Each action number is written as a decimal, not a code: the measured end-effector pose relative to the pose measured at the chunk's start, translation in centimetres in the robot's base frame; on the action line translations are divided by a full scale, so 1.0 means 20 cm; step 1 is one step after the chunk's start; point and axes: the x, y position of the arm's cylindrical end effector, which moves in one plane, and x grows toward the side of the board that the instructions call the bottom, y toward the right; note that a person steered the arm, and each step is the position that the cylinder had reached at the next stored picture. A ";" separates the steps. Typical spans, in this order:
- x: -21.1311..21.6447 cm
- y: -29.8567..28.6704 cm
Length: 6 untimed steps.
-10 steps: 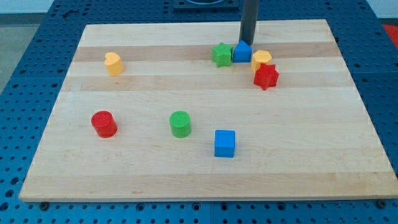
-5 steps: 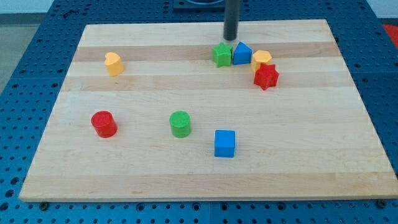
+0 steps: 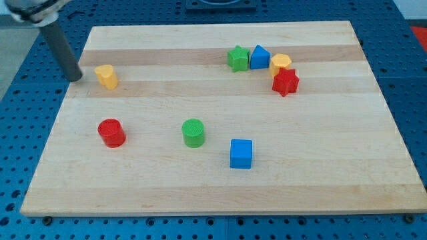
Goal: Push yellow heart bit down and up
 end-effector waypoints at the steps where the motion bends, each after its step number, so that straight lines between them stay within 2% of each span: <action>1: 0.06 0.00; 3: 0.06 0.15; 5: 0.06 0.45; 6: 0.06 0.37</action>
